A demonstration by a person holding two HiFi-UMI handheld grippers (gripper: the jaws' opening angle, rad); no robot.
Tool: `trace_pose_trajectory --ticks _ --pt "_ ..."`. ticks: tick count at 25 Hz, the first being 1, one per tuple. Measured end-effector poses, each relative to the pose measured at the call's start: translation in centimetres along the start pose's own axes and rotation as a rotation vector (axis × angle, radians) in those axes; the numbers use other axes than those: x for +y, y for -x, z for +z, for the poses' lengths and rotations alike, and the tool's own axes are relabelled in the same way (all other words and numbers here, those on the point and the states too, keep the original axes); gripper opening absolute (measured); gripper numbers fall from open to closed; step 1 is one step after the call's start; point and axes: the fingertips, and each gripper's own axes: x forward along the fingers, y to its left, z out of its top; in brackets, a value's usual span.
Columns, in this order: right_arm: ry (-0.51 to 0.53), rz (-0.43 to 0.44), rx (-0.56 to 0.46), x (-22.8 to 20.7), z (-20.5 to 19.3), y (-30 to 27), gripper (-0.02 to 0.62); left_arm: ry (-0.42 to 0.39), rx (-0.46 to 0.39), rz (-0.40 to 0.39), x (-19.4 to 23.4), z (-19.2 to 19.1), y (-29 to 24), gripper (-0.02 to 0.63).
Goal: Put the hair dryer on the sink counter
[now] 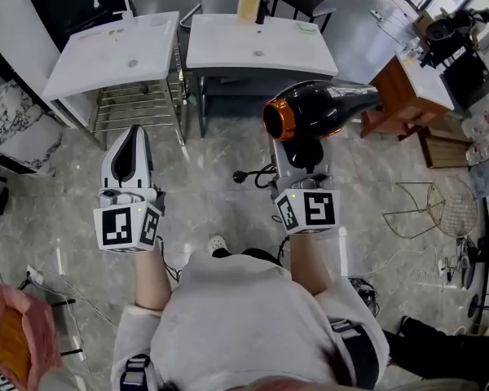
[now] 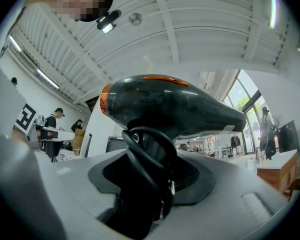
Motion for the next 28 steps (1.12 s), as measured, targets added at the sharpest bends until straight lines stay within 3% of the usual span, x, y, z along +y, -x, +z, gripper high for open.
trace_pose_trajectory --ticks 14,28 --pt "0.031 -0.009 0.016 -0.8 -1.9 -4.3 0.245 0.024 0.036 -0.027 1.7 -2.6 -4.6 0.008" --pt "0.022 0.049 -0.016 -5.5 -4.5 -17.6 0.245 -0.007 0.007 0.043 5.5 -3.5 -16.7 0.008"
